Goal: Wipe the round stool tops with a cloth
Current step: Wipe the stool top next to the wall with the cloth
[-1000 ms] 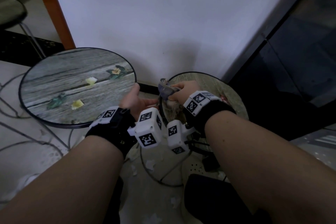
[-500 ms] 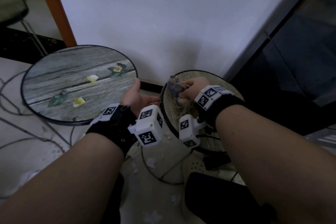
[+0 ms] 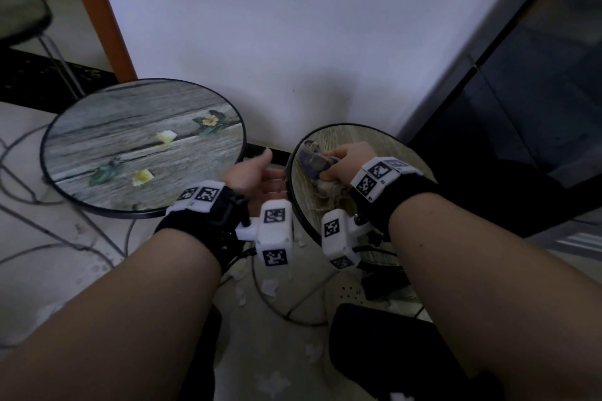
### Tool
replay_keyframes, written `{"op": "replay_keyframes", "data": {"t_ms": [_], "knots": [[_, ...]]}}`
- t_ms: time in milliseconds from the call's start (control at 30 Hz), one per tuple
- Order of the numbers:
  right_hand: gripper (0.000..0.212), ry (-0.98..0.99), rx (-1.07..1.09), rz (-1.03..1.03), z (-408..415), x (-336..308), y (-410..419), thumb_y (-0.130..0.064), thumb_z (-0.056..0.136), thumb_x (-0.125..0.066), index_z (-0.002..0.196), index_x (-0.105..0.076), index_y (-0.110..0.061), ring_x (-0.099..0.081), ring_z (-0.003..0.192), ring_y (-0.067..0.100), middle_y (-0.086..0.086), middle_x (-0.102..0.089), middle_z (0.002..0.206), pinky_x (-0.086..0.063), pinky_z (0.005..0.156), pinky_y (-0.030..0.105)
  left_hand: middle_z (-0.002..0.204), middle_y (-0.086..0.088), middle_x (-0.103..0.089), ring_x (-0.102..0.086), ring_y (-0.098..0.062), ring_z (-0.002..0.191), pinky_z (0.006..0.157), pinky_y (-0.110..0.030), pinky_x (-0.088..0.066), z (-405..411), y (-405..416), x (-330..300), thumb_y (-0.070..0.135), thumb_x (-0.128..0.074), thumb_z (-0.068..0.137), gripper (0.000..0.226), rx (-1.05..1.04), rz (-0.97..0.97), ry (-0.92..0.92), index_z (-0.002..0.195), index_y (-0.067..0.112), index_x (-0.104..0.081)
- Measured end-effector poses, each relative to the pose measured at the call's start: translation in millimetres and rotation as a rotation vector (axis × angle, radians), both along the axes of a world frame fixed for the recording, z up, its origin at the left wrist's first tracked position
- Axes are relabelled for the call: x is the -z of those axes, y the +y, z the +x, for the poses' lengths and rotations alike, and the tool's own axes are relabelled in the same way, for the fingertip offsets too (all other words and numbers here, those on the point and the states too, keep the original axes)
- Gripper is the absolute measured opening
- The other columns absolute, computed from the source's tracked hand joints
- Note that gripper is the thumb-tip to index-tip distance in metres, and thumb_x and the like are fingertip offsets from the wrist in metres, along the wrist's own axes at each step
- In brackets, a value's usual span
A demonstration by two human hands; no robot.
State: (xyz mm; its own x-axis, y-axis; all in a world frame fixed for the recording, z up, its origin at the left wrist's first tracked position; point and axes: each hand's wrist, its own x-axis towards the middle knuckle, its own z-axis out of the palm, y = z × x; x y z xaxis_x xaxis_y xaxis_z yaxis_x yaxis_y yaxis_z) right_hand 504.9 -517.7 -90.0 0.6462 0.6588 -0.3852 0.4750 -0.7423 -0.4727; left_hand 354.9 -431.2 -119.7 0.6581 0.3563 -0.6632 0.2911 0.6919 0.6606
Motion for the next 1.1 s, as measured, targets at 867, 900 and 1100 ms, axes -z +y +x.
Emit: {"op": "replay_keyframes", "data": {"t_ms": [867, 900, 1100], "knots": [[0.04, 0.01, -0.02, 0.014, -15, -2, -28, -0.01, 0.08, -0.071, 0.119, -0.066, -0.015, -0.06, 0.106, 0.018, 0.003, -0.066, 0.119, -0.046, 0.079, 0.024, 0.067, -0.001, -0.066, -0.054, -0.009, 0.046, 0.055, -0.024, -0.047, 12, -9, 31, 0.036, -0.059, 0.091, 0.028, 0.253, 0.76, 0.206, 0.079, 0.012, -0.068], [0.041, 0.009, -0.019, 0.015, -15, -3, -31, -0.01, 0.08, -0.072, 0.12, -0.066, -0.015, -0.06, 0.103, 0.017, 0.003, -0.066, 0.119, -0.044, 0.076, 0.022, 0.07, -0.002, -0.068, -0.055, -0.011, 0.048, 0.058, -0.026, -0.048, 10, -9, 30, 0.039, -0.059, 0.09, 0.032, 0.265, 0.744, 0.206, 0.081, 0.01, -0.07], [0.045, 0.044, 0.009, 0.039, -18, 1, -37, -0.007, 0.079, -0.072, 0.122, -0.063, -0.012, -0.06, 0.107, 0.018, 0.004, -0.064, 0.121, -0.046, 0.08, 0.024, 0.049, -0.004, -0.063, -0.051, -0.009, 0.034, 0.037, -0.014, -0.038, -2, -18, 19, 0.028, -0.056, 0.093, 0.031, 0.303, 0.319, 0.154, 0.084, -0.002, -0.063]]}}
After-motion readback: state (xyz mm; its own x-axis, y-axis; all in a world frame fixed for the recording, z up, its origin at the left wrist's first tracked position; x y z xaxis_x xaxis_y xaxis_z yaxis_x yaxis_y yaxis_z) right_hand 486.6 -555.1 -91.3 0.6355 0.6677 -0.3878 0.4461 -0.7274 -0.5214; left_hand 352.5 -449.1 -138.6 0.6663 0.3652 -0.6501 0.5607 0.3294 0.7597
